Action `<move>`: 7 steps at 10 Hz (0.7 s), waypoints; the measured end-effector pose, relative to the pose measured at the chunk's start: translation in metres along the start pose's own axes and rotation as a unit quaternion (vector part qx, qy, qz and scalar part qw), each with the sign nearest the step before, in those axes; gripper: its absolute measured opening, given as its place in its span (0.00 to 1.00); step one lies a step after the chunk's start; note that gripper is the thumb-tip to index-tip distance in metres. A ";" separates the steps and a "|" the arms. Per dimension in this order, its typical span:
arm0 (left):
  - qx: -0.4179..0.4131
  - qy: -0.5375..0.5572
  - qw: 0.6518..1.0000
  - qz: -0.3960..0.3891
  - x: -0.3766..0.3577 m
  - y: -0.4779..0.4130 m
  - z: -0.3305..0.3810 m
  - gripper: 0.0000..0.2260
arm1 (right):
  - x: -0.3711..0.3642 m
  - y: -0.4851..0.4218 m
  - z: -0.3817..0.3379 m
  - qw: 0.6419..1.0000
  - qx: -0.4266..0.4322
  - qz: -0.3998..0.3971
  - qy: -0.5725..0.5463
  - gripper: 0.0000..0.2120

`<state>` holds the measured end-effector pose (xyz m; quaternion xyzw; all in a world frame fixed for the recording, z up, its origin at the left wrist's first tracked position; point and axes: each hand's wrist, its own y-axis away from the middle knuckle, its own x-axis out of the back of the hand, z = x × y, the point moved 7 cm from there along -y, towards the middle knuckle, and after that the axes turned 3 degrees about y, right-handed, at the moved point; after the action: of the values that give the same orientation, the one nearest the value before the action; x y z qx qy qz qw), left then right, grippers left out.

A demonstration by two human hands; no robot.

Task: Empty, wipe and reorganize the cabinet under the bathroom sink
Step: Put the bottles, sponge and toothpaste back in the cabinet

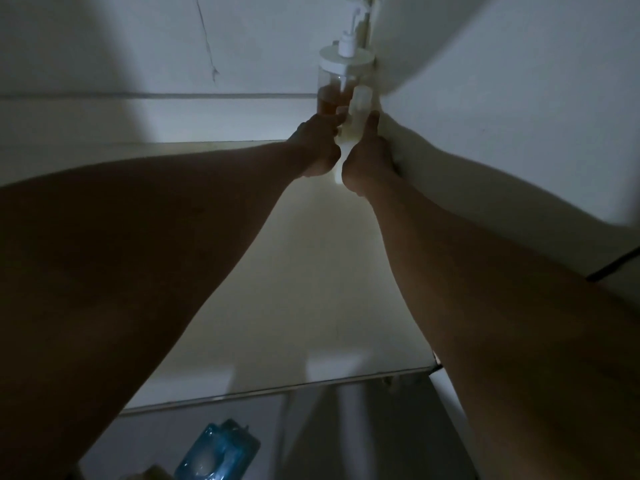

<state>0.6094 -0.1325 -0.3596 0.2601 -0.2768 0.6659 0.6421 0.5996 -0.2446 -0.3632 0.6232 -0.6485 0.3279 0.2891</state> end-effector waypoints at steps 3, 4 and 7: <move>-0.010 -0.069 0.993 -0.100 -0.003 0.039 0.011 0.44 | -0.002 0.051 0.010 0.998 -0.036 -0.038 -0.021 0.45; -0.011 -0.068 0.995 -0.077 0.000 0.058 0.008 0.43 | -0.001 0.075 0.015 0.998 -0.047 -0.043 -0.023 0.46; 0.037 -0.139 0.987 -0.076 0.014 0.122 -0.005 0.24 | 0.018 0.148 0.017 0.997 0.005 -0.076 0.020 0.46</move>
<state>0.4868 -0.1214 -0.3572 0.3937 -0.3180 0.5823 0.6363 0.4520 -0.2675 -0.3692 0.6656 -0.5917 0.3203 0.3228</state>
